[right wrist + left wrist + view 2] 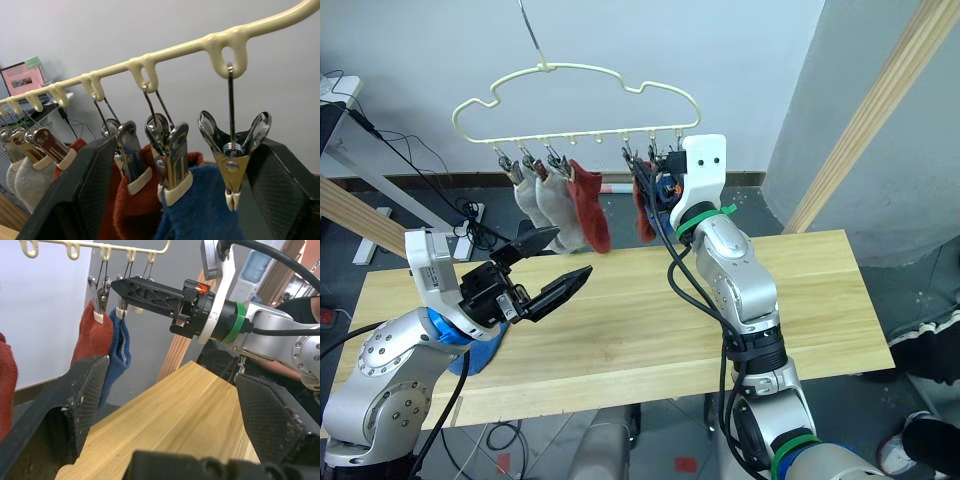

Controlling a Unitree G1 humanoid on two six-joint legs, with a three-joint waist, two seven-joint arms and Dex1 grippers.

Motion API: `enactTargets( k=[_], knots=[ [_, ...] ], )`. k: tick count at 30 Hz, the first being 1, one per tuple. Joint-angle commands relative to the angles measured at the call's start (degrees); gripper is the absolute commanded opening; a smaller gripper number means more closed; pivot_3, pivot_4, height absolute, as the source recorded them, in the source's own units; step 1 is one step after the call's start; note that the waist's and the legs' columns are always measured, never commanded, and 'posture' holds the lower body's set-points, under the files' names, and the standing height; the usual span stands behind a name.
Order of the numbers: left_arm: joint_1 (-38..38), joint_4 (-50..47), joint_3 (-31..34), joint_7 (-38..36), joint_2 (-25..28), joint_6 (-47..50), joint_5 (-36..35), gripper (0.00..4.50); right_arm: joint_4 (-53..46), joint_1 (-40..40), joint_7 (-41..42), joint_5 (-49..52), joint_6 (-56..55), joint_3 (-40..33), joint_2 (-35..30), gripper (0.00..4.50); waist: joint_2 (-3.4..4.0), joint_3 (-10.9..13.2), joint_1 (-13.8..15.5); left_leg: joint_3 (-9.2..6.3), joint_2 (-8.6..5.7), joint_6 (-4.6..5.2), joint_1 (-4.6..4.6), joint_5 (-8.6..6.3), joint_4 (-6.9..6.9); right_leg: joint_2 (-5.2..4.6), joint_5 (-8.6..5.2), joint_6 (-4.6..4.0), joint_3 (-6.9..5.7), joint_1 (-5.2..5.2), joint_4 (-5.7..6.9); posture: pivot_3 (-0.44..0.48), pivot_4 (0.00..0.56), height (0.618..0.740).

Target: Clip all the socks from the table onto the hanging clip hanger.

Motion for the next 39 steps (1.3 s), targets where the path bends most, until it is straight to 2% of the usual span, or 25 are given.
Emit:
enactTargets(
  k=[1, 12, 16, 26, 31, 33, 39],
  knots=[
    [0.16, -2.2, 0.03, -0.05, -0.05, -0.23, -0.63, 4.5, -2.18, -0.6, 0.52, 0.14, -1.41, 0.51, 0.49, 3.97, 0.0, 0.0, 0.0, 0.0, 0.0, 0.0, 0.0, 0.0, 0.0, 0.0, 0.0, 0.0, 0.0, 0.0, 0.0, 0.067, 0.354, 0.74],
    [0.5, -1.94, 0.19, -0.68, -0.05, -0.43, -0.45, 4.5, -4.98, 1.22, 0.82, 0.7, -1.46, -0.07, -0.26, 3.97, 0.0, 0.0, -0.01, 0.0, 0.0, 0.0, 0.0, 0.0, 0.0, 0.0, 0.0, 0.0, 0.0, 0.0, -0.01, 0.067, 0.356, 0.74],
    [0.84, -1.64, 0.19, -0.98, -0.04, -0.68, -0.17, 4.5, -10.49, 8.85, 4.89, -1.78, -0.32, 1.82, -8.59, 3.97, 0.0, 0.0, 0.59, -0.02, -0.01, 0.0, -0.01, 0.0, -0.02, -0.01, -0.01, 0.01, -0.03, 0.01, -0.08, 0.061, 0.359, 0.74],
    [2.96, -0.36, 1.07, 0.36, -1.58, -1.27, 0.42, 4.5, -19.31, 20.21, 8.41, -1.15, 2.27, -0.2, -17.45, 3.97, 0.0, 0.0, 0.04, 0.03, -0.04, 0.0, 0.02, 0.0, -0.02, -0.02, -0.01, 0.01, 0.04, 0.01, -0.07, 0.037, 0.361, 0.74],
    [6.41, -0.34, 2.9, 5.45, -3.42, 1.61, -0.18, 4.5, -25.72, 27.83, 8.05, -2.19, 4.12, 0.78, -19.9, 3.97, 0.0, 0.0, -0.08, 0.03, -0.04, 0.0, 0.0, -0.01, -0.05, -0.03, -0.01, 0.02, 0.05, 0.03, -0.15, 0.032, 0.363, 0.74],
    [7.93, -0.79, 3.29, 9.92, -5.38, 3.32, -0.77, 4.5, -26.7, 29.14, 5.73, -2.83, 5.96, 1.02, -18.61, 3.97, 0.0, 0.0, -0.24, 0.08, -0.05, 0.0, 0.0, -0.01, -0.03, -0.05, -0.01, 0.02, 0.11, 0.02, -0.15, 0.029, 0.363, 0.74],
    [8.98, -0.25, 2.46, 16.29, -7.64, 6.04, 1.38, 4.5, -27.62, 30.74, 0.63, -6.19, 8.74, 1.64, -15.89, 3.97, -0.01, 0.0, -0.09, 0.05, -0.04, 0.0, 0.06, -0.01, 0.0, -0.04, 0.0, 0.03, 0.1, 0.02, -0.05, 0.035, 0.359, 0.74]
  ],
)
